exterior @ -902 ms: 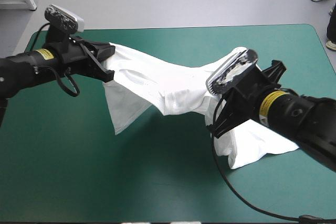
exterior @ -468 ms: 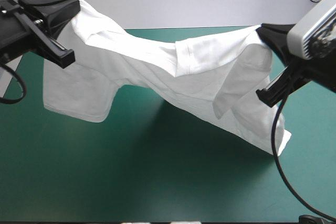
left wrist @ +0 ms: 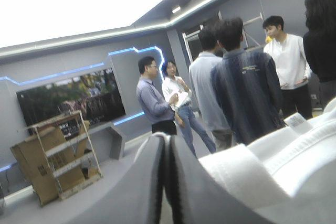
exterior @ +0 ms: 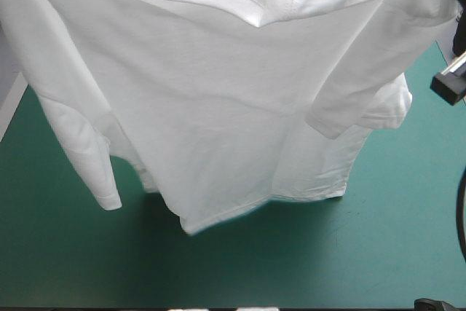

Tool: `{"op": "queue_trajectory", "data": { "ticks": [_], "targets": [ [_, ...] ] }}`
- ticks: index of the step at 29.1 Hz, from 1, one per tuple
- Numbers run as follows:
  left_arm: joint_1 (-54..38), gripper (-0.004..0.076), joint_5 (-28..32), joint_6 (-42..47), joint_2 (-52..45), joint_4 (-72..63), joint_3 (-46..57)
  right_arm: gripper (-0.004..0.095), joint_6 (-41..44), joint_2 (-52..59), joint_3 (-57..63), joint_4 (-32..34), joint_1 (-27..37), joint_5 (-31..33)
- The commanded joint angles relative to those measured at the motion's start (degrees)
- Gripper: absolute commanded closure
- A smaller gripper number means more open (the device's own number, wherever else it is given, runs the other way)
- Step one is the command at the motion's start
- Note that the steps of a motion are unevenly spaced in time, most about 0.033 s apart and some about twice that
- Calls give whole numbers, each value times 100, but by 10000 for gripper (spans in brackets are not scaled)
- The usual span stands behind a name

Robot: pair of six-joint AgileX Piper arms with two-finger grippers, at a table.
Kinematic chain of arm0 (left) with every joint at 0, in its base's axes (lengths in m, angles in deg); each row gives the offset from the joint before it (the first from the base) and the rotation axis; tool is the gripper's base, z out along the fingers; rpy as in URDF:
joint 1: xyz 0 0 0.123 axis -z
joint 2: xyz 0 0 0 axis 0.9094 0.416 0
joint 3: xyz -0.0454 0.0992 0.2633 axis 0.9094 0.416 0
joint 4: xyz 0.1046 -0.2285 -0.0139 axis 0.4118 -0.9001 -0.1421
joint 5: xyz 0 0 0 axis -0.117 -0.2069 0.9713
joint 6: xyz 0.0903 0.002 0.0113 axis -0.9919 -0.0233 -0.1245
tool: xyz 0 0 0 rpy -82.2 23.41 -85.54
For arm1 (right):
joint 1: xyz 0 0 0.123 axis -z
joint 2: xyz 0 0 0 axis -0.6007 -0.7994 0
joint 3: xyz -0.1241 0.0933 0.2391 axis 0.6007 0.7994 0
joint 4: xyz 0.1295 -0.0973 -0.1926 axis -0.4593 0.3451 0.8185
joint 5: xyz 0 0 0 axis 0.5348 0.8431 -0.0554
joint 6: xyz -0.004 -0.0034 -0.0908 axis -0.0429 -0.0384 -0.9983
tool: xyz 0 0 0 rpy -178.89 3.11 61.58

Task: Fold the cloth

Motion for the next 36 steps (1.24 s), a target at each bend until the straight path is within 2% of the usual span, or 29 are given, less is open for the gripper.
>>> {"op": "queue_trajectory", "data": {
  "ticks": [1,9,12,17,23,26,29,32,35,36],
  "targets": [
    [-5,705,674,-186,-20,-86,-230,905,-565,-3,-173,-156,11,-943],
    [-5,705,1054,-316,46,116,-274,905,-577,-3,-183,485,11,-1786],
    [-5,705,1137,-233,243,339,-274,905,-501,-32,-183,713,11,-1840],
    [-5,705,950,248,810,1035,-274,908,243,-303,-133,1952,11,-1191],
    [-5,705,767,274,1538,1249,-203,908,512,-472,257,2031,36,-752],
    [-5,705,646,297,1762,1568,-43,909,691,-473,825,1986,450,-670],
    [-5,705,623,372,1896,1934,290,926,817,-473,1491,1275,1330,-821],
    [-5,705,636,528,1978,2337,827,926,764,-561,2234,-143,2651,-1489],
    [-9,705,877,528,2085,2525,1402,925,330,-805,2779,-1882,4107,-2212],
    [-122,705,1183,540,2195,2459,1727,926,-128,-1095,2847,-3075,4833,-2459]
  ]
}}
